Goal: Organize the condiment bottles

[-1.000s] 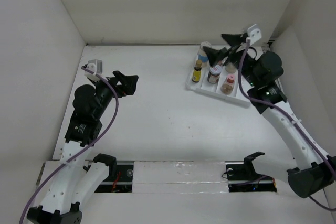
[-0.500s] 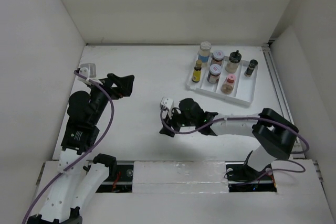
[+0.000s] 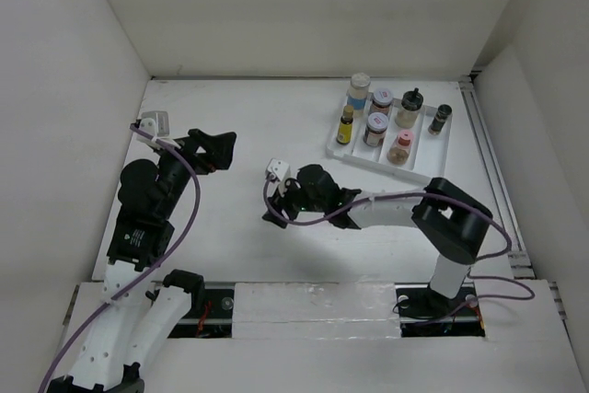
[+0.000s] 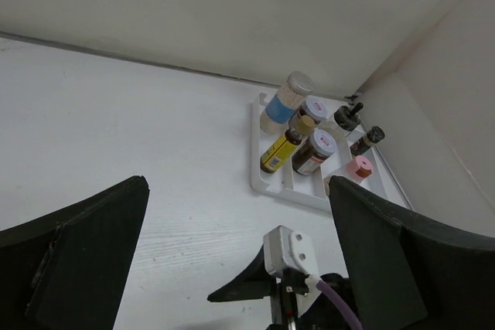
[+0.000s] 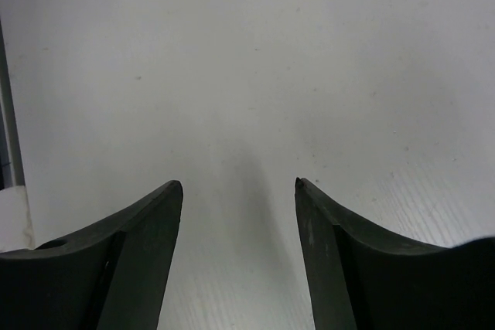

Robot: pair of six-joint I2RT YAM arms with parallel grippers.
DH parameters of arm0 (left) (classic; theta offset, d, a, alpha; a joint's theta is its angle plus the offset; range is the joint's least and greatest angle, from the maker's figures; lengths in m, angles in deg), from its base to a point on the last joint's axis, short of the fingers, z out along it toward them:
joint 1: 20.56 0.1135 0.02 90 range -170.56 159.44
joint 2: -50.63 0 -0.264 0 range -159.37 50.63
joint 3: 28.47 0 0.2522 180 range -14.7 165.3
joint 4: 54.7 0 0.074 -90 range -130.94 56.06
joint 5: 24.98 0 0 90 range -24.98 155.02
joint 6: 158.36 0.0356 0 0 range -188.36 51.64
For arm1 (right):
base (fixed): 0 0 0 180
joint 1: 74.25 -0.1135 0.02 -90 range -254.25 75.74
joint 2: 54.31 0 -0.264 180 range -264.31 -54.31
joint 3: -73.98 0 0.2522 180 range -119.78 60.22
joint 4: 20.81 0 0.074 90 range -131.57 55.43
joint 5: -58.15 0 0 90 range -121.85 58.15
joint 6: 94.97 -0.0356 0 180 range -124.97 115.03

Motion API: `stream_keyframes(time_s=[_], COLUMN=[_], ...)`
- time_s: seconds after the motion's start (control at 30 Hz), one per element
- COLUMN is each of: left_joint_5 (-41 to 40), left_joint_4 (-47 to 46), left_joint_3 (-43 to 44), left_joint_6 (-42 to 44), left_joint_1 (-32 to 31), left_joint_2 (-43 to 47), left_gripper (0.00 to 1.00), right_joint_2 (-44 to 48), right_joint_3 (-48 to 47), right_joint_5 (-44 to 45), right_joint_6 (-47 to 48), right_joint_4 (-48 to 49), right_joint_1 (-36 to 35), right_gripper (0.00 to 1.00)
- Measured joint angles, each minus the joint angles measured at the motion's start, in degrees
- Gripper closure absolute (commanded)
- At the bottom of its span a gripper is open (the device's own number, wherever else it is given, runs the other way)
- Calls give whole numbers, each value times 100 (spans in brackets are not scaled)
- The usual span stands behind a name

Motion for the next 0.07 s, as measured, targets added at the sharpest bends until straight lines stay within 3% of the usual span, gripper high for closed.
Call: stream_keyframes(time_s=[0.07], left_joint_5=[17], left_joint_4=[0], left_joint_3=[0], left_joint_6=[2], left_joint_1=[-2], left_joint_2=[0], left_gripper=[0], right_joint_2=[-160], right_joint_3=[-59], right_joint_5=[31], right_joint_6=[-7], right_joint_4=[35], right_joint_1=[-37], right_gripper=[33])
